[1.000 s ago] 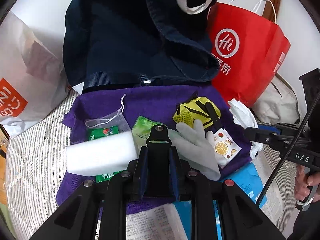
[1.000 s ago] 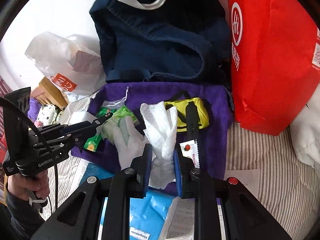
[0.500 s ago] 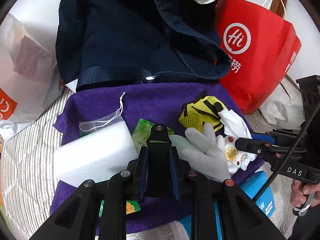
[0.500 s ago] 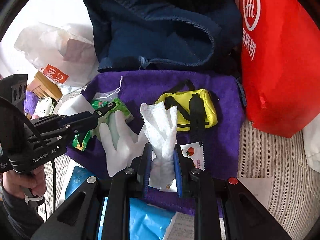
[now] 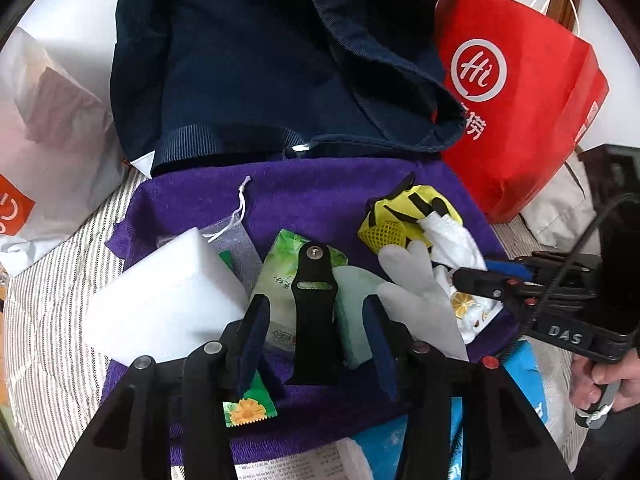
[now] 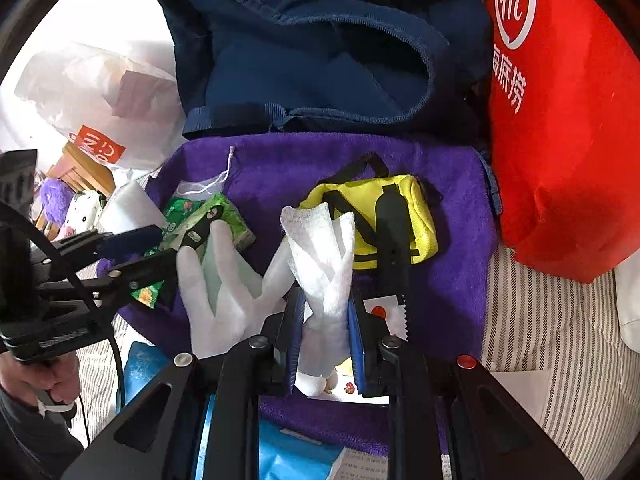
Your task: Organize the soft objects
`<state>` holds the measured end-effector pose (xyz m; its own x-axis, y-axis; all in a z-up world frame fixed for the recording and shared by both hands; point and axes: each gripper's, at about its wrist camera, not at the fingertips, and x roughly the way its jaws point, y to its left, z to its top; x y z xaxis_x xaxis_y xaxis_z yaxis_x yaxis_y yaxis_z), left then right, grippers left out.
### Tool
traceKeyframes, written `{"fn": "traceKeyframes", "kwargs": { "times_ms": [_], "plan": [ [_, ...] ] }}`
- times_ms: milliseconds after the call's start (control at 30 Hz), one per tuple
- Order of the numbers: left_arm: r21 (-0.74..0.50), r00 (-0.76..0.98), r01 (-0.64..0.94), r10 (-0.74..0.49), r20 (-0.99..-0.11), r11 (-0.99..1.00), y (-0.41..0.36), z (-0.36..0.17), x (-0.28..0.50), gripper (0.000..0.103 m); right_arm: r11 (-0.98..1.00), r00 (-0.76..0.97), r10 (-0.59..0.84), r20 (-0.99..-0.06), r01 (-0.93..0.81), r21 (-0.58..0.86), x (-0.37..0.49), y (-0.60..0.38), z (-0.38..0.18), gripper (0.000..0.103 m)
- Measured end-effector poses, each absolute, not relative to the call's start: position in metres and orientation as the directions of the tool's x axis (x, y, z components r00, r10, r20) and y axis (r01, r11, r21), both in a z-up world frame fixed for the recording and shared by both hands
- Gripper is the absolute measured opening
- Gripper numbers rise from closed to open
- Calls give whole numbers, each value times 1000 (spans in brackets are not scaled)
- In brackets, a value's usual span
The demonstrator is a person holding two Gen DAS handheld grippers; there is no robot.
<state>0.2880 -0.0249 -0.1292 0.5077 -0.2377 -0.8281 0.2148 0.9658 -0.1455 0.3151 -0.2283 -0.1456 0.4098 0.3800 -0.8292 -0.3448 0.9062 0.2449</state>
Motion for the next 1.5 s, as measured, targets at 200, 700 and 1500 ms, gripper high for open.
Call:
{"fn": "traceKeyframes", "kwargs": {
  "times_ms": [200,700,1500],
  "plan": [
    [-136,506,221,-233,-830,966,-28,-122,279,59,901,396,391,-831,-348,258,317,-228,-149,22],
    [-87,516,200,-180,-838,976,-25,-105,250,71,894,325,394,-860,-351,277,319,-224,-167,35],
    [-92,587,119,-145,-797,989,-14,-58,173,101,934,465,330,-821,-285,214,213,-262,-75,78]
  ]
}}
